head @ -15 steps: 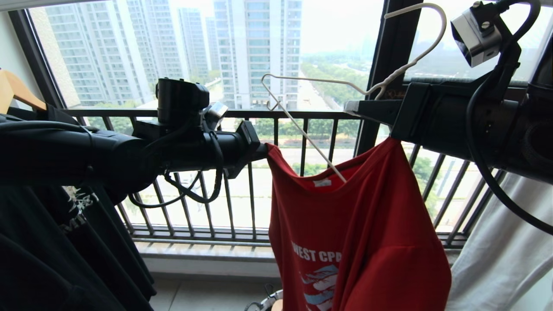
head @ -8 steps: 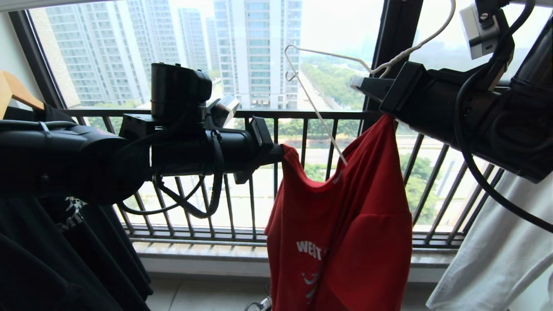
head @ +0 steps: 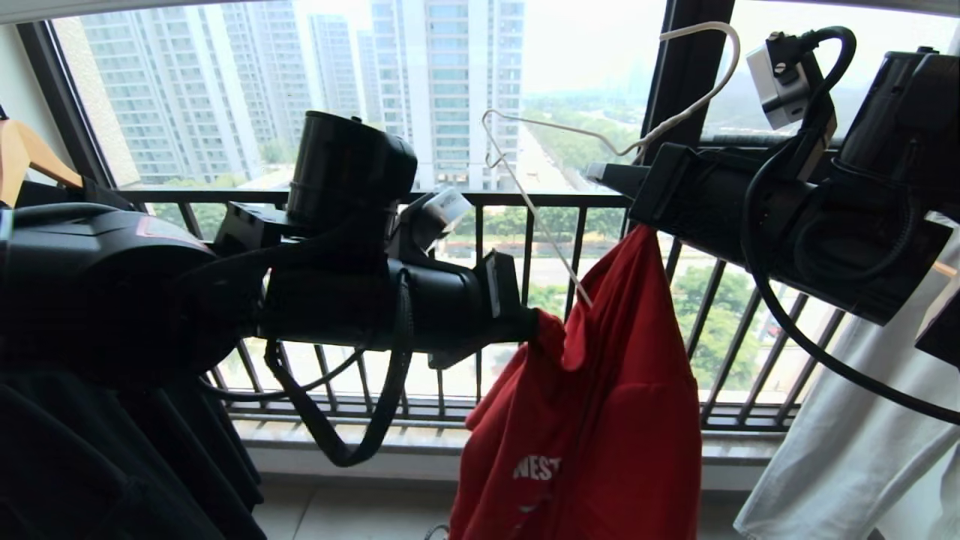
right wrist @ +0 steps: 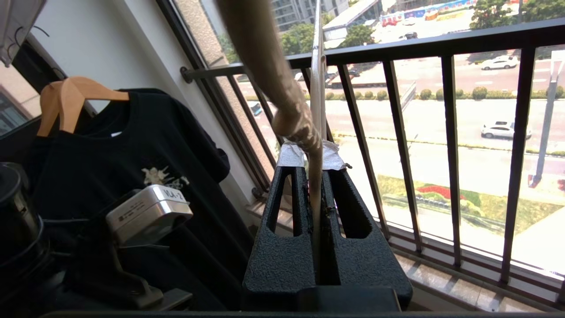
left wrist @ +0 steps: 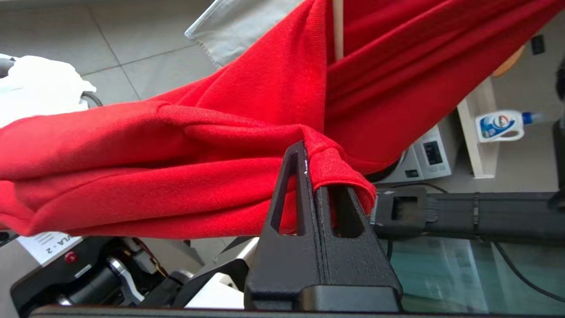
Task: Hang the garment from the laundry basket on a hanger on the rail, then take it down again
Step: Take the clothes off the clothes rack
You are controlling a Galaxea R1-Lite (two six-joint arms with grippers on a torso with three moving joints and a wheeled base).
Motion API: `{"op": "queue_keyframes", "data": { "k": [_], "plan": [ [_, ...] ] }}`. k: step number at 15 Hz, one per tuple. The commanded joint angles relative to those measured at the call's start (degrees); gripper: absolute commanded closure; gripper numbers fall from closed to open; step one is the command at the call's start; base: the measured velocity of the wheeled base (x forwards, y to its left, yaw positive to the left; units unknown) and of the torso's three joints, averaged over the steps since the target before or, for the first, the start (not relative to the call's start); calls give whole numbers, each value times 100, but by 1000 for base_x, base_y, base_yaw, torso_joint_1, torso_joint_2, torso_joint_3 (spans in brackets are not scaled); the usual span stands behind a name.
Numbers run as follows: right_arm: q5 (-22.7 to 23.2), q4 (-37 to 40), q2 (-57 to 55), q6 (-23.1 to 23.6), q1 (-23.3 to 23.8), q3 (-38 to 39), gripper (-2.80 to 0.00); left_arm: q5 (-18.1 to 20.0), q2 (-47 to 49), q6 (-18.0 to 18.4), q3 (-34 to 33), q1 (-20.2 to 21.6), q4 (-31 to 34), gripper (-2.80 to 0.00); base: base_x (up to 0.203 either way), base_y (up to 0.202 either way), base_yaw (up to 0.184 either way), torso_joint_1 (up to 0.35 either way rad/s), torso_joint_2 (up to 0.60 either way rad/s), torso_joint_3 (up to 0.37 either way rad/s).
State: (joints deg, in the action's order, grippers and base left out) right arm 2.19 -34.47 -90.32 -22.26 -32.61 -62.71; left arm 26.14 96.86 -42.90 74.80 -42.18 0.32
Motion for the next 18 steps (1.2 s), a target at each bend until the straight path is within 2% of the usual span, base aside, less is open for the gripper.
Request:
{"op": "queue_keyframes", "data": {
  "k": [1,3,5,9,11,14,18],
  "plan": [
    [0,-16,53,-15,-3,-13,0,-232,599,254,334,-310,716,0,0,0,0,0,0,0],
    [0,-16,121,-24,0,-31,0,-628,1082,323,485,-436,873,0,0,0,0,0,0,0],
    [-8,-21,178,-24,9,-57,0,-723,1392,495,526,-527,1033,0,0,0,0,0,0,0],
    [-8,-16,260,-33,62,-84,0,-765,1760,963,1103,-708,2527,0,0,0,0,0,0,0],
    [-17,-16,261,-15,71,-110,0,-802,1835,1133,1215,-728,2906,0,0,0,0,0,0,0],
    [-17,19,329,-6,79,-119,0,-1288,1956,1455,1433,-805,3547,0,0,0,0,0,0,0],
    [-17,1,313,-8,149,-128,0,-1367,1910,1584,1507,-796,3672,0,0,0,0,0,0,0]
  ]
}}
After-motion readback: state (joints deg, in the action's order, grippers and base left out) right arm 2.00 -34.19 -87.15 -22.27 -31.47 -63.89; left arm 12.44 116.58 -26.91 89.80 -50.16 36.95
